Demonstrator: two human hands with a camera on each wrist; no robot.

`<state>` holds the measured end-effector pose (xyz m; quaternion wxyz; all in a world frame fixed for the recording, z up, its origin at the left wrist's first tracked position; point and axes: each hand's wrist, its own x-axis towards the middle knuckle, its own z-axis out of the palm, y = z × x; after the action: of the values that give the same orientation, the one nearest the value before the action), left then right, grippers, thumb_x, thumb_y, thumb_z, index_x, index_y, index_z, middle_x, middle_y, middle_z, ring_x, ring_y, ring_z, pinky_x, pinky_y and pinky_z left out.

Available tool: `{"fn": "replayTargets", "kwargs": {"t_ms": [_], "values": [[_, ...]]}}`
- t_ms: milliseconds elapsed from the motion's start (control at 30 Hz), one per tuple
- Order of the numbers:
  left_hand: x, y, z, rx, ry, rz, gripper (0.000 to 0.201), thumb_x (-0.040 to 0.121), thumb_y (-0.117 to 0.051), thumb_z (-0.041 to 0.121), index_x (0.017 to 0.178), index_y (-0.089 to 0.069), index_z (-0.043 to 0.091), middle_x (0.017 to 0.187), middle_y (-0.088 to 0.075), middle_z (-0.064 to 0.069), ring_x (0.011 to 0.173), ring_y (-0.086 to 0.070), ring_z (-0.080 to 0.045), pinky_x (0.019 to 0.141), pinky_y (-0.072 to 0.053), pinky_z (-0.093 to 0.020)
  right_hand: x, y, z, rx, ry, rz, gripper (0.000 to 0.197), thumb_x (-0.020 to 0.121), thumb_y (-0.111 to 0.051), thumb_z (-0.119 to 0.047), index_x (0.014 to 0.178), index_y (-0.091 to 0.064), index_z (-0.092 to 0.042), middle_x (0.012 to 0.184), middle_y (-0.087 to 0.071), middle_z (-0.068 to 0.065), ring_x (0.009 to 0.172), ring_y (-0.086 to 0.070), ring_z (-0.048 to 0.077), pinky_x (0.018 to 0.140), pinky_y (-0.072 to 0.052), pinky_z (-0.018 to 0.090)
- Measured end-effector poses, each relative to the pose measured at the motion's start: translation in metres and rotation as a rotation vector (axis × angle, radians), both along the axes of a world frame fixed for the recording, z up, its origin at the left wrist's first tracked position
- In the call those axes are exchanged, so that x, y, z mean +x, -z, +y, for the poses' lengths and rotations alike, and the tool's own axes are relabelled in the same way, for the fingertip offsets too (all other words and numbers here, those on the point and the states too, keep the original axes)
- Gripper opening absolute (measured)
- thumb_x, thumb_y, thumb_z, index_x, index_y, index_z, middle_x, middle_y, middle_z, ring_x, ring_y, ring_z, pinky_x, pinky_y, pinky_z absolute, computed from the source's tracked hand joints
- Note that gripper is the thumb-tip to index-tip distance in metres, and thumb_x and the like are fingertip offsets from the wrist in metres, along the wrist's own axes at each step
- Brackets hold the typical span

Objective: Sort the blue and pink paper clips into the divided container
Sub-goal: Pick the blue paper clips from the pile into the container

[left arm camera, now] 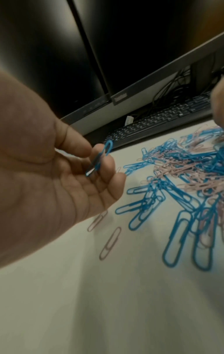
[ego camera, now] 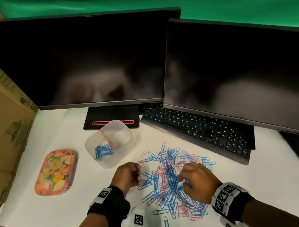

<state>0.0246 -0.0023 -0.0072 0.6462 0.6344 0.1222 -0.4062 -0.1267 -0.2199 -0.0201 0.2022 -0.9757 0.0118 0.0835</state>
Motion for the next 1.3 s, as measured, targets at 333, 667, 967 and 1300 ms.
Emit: {"fn": "replayTargets", "kwargs": {"t_ms": [333, 667, 967, 1300], "values": [[0.002, 0.015, 0.000, 0.178, 0.070, -0.040, 0.019, 0.087, -0.050, 0.006, 0.071, -0.059, 0.009, 0.061, -0.038, -0.004, 0.047, -0.028, -0.016, 0.048, -0.023, -0.022, -0.004, 0.010, 0.005, -0.032, 0.028, -0.112, 0.013, 0.086, -0.051, -0.022, 0.078, -0.061, -0.024, 0.080, -0.057, -0.009, 0.080, -0.052, 0.015, 0.074, -0.044, 0.024], [-0.007, 0.028, 0.011, 0.814, 0.813, -0.817, 0.021, 0.086, -0.055, 0.021, 0.105, -0.063, 0.027, 0.110, -0.054, 0.002, 0.100, -0.061, -0.022, 0.086, -0.048, -0.030, 0.010, -0.010, -0.004, 0.566, 0.530, -0.097, 0.011, 0.090, -0.060, -0.008, 0.084, -0.060, -0.017, 0.072, -0.062, -0.004, 0.066, -0.055, 0.001, 0.065, -0.046, 0.014], [-0.006, 0.028, 0.011, 0.869, 0.919, -0.852, 0.016, 0.088, -0.052, 0.030, 0.100, -0.058, 0.021, 0.110, -0.050, -0.002, 0.094, -0.062, -0.028, 0.080, -0.049, -0.033, 0.030, -0.028, -0.008, 0.956, 0.803, 0.000, 0.025, 0.095, -0.052, -0.002, 0.109, -0.065, -0.017, 0.092, -0.067, 0.003, 0.083, -0.059, 0.016, 0.079, -0.052, 0.030], [-0.012, 0.022, 0.007, 0.900, 0.994, -0.886, 0.019, 0.091, -0.053, 0.031, 0.104, -0.058, 0.019, 0.116, -0.054, -0.003, 0.101, -0.059, -0.026, 0.080, -0.045, -0.031, 0.046, -0.051, -0.012, 1.582, 1.091, 0.104, 0.025, 0.096, -0.039, -0.003, 0.103, -0.063, -0.002, 0.076, -0.067, 0.013, 0.083, -0.065, 0.031, 0.070, -0.053, 0.039]]}}
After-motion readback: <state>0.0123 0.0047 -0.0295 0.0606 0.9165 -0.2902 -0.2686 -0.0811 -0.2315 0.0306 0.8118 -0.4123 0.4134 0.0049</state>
